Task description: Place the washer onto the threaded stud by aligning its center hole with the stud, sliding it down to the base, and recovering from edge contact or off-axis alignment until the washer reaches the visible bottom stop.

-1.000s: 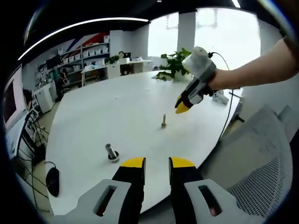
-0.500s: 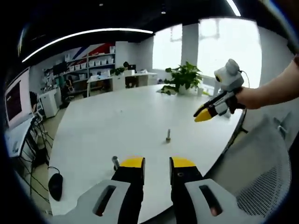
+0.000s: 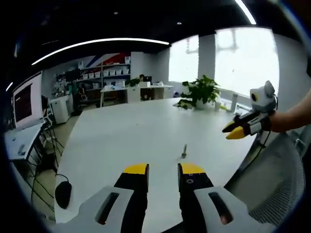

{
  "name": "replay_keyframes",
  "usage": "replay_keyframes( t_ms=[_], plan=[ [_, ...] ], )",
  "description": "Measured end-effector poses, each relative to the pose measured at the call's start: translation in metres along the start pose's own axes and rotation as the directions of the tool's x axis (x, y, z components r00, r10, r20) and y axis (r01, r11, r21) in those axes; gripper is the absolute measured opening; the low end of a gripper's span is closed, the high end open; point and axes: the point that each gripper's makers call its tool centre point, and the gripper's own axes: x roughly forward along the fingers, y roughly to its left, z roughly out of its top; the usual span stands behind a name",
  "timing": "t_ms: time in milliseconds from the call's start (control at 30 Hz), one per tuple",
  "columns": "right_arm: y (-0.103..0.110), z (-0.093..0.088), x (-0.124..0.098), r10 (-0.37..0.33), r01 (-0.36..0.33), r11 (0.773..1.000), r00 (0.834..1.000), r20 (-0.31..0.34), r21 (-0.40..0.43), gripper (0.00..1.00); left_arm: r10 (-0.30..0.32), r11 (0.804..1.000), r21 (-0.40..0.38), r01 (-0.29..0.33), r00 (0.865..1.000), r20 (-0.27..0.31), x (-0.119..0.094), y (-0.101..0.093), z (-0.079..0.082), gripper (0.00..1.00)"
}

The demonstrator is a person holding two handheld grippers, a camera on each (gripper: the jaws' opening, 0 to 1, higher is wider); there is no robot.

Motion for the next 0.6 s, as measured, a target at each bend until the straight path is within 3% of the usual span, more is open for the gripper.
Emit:
replay_keyframes(
  t_ms=[67,133,267,400,467,600],
  plan=[
    [0.004,0.003,-0.002,0.015,-0.015,1.0,1.0,0.0,-0.008,0.3,0.004,1.0,0.009,-0.004,1.0,0.005,-0.001,-0.001,0.002,0.22],
    [0.005,0.009,-0.009,0.016,-0.016,0.996,1.0,0.002,-0.082,0.31,0.007,1.0,0.019,-0.008,1.0,0.021,-0.001,-0.001,0.006,0.21],
    [0.011,0.01,-0.021,0.05,-0.047,0.996,0.998,0.035,-0.072,0.32,0.025,1.0,0.013,-0.025,1.0,0.014,-0.001,0.002,0.005,0.21],
    [0.005,0.0,-0.026,0.045,-0.044,0.999,0.998,0.04,-0.025,0.34,0.051,0.998,0.027,-0.051,0.999,-0.01,0.001,0.005,0.001,0.21],
    [0.002,0.005,-0.031,0.031,-0.029,0.999,0.996,0.078,-0.021,0.34,0.057,0.998,0.037,-0.056,0.998,-0.025,0.001,0.006,-0.002,0.21],
    [0.007,0.002,-0.03,0.037,-0.036,0.999,0.994,0.101,-0.012,0.35,0.068,0.996,0.057,-0.068,0.998,-0.006,-0.002,0.004,0.002,0.21]
  ],
)
